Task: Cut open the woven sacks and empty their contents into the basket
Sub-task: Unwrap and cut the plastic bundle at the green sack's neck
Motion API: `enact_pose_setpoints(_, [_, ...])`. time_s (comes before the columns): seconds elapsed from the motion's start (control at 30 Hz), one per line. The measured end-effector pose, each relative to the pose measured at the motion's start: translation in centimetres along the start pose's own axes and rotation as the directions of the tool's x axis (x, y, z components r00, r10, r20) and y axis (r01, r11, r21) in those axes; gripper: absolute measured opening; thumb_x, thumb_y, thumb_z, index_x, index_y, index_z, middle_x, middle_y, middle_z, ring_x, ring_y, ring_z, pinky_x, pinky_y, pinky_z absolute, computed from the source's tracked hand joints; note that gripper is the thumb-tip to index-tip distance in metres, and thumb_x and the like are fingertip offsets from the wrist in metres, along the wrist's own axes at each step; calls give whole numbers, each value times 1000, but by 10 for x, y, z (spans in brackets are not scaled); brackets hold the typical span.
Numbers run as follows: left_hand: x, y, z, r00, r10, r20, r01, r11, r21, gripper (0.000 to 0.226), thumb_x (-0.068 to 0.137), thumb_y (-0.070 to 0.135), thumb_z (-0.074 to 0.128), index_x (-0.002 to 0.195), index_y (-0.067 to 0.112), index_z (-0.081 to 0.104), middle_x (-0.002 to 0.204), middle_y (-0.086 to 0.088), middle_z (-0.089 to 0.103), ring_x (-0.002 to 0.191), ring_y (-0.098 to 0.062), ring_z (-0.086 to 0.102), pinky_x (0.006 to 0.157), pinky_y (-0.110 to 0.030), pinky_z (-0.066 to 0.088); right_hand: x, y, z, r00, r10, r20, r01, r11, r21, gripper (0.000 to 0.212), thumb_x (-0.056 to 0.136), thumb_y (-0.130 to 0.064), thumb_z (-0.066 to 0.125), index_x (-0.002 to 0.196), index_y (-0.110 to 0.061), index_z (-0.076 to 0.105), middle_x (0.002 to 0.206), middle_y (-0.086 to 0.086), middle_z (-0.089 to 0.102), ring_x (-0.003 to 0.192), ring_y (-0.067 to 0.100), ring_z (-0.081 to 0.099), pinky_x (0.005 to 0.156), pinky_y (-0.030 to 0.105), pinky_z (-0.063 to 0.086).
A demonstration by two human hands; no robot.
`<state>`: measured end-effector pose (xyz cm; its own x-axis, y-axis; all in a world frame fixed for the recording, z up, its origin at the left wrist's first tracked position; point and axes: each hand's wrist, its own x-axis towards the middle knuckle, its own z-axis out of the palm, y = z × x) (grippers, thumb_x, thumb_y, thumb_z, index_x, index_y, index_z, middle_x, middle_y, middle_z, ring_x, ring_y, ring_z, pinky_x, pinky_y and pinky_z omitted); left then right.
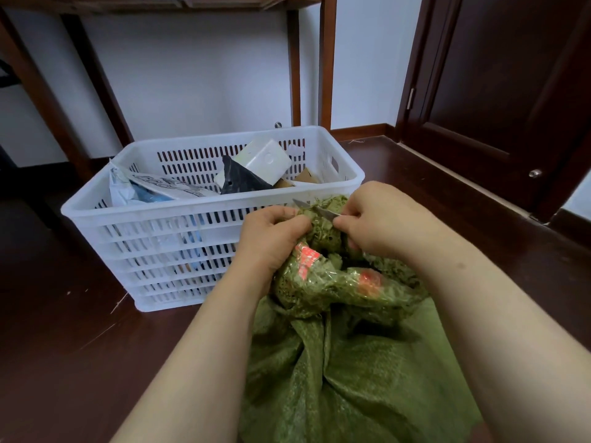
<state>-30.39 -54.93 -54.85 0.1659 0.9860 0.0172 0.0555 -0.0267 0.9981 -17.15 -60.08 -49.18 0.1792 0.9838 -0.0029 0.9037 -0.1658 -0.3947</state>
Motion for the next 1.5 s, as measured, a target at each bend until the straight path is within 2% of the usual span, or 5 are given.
enact_pose_setpoints(0.17, [1,-1,-2,988,-72,138,97,978,-183,43,66,7,67,109,8,67,94,-14,70,70,-23,64,66,-35,52,1,-3,4,999,-22,-42,24,998,55,33,96,-32,49,71,-13,58,72,4,59,78,27,59,78,39,51])
enact_pose_setpoints(0.53, [2,10,10,989,142,-38,-129,961,247,37,85,6,50,52,16,37,48,3,34,48,-14,32,52,-28,25,-7,-16,24,978,-20,-208,52,988,148,34,95,-30,49,66,-13,50,69,1,50,79,29,54,65,32,36])
enact_pose_setpoints(0.7, [4,-37,-25,961,-82,-263,168,932,322,27,91,13,44,64,11,44,65,-7,44,67,-21,42,63,-30,29,3,0,-49,835,178,-521,172,815,553,20,87,-15,55,74,-12,69,67,9,61,53,18,50,49,29,42])
enact_pose_setpoints(1.0, [-10,-2,14,985,157,78,-172,950,262,34,85,6,58,84,38,68,82,-2,72,72,-22,65,72,-37,56,6,7,-2,983,84,-166,10,868,496,28,70,-10,77,94,-20,66,79,-3,58,74,16,59,69,32,53])
enact_pose_setpoints(1.5, [-1,-1,-29,952,137,-275,-81,976,203,21,85,11,69,73,27,71,69,3,69,69,-17,67,76,-43,59,18,54,18,877,392,-276,-58,659,750,15,68,-7,79,65,-12,65,76,15,70,80,35,69,77,53,56])
